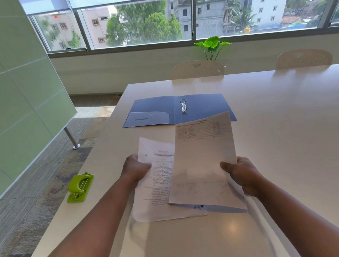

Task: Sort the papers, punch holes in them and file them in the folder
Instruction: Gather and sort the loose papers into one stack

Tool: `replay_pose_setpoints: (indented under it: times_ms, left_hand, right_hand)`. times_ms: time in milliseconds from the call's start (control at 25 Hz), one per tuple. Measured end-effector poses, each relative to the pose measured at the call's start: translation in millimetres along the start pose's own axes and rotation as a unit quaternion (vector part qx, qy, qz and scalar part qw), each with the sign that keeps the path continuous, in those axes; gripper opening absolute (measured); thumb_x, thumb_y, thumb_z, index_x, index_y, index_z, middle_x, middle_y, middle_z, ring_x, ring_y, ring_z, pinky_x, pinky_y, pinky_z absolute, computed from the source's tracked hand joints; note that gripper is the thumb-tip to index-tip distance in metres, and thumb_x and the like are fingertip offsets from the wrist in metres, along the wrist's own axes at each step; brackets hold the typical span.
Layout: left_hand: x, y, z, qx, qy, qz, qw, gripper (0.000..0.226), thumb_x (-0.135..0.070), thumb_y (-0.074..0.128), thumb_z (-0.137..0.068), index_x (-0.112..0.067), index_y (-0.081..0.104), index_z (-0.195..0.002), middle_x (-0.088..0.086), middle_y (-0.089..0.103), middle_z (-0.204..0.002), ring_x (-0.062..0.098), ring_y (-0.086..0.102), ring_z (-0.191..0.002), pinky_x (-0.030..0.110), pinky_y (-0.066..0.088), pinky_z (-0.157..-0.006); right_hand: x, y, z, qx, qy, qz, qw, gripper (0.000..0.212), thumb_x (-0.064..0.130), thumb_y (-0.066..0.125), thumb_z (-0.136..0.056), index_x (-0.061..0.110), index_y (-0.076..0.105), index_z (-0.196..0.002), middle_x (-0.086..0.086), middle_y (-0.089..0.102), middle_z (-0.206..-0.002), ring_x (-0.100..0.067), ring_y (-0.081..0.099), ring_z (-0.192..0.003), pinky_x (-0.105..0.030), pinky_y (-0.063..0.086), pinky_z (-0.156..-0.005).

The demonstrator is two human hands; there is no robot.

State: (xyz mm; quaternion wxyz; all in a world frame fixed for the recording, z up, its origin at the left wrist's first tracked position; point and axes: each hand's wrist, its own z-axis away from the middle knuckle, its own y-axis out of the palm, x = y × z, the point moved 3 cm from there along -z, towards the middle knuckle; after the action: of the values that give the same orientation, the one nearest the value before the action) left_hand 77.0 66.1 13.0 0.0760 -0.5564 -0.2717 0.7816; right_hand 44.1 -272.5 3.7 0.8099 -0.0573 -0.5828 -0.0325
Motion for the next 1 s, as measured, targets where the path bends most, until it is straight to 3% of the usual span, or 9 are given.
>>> replay_pose_setpoints:
  times_ms: [80,160,280,520,800,1000]
  left_hand:
    - [-9,-5,5,0.022,0.023,0.064,0.997,0.009,-0.011,0.062,-0.098,-0.012,0.065,-0.107,0.012,0.073,-0.109,0.026,0.070,-0.089,0.038,0.059,-0.076]
    - [-26,-14,11,0.018,0.075,0.056,0.995,0.010,-0.012,0.055,-0.103,-0.012,0.065,-0.106,0.010,0.072,-0.106,0.025,0.069,-0.091,0.029,0.053,-0.066]
    - [-60,-36,22,-0.018,0.159,0.038,0.986,0.013,-0.013,0.055,-0.103,-0.011,0.067,-0.107,0.003,0.072,-0.099,0.024,0.069,-0.092,0.025,0.048,-0.064]
    - [-118,-75,56,-0.019,0.262,-0.037,0.964,0.016,-0.025,0.050,-0.105,-0.020,0.064,-0.112,-0.006,0.070,-0.101,0.015,0.067,-0.087,0.030,0.052,-0.066]
    - [-142,-90,68,0.074,0.231,0.109,0.964,0.017,-0.019,0.056,-0.103,-0.023,0.073,-0.101,-0.001,0.080,-0.096,0.026,0.076,-0.092,0.043,0.058,-0.085]
    - [-139,-85,61,0.102,0.196,0.134,0.966,0.014,-0.015,0.058,-0.102,-0.017,0.071,-0.105,-0.006,0.080,-0.091,0.017,0.076,-0.082,0.029,0.057,-0.066]
  right_hand:
    - [-1,0,1,-0.004,-0.003,0.004,1.000,0.012,0.012,0.066,-0.098,0.014,0.065,-0.109,-0.006,0.074,-0.103,-0.022,0.069,-0.093,-0.034,0.053,-0.081]
    - [0,0,2,-0.009,-0.010,0.002,1.000,0.009,0.010,0.066,-0.098,0.015,0.065,-0.105,-0.004,0.074,-0.099,-0.019,0.069,-0.088,-0.029,0.052,-0.072]
    - [0,2,5,-0.020,-0.022,0.004,1.000,0.010,0.010,0.066,-0.098,0.013,0.067,-0.106,-0.003,0.075,-0.096,-0.018,0.069,-0.087,-0.028,0.053,-0.071]
    - [0,3,8,-0.044,-0.036,0.013,0.998,0.006,0.011,0.065,-0.099,0.017,0.066,-0.098,-0.005,0.074,-0.093,-0.019,0.069,-0.084,-0.028,0.051,-0.066]
    - [-2,-1,-1,-0.029,-0.016,-0.002,0.999,0.006,0.010,0.068,-0.096,0.012,0.070,-0.101,-0.007,0.078,-0.094,-0.025,0.072,-0.087,-0.031,0.054,-0.072]
    - [4,-7,-5,-0.018,-0.034,-0.002,0.999,0.008,0.009,0.068,-0.096,0.008,0.071,-0.103,-0.009,0.078,-0.090,-0.026,0.072,-0.082,-0.033,0.056,-0.072]
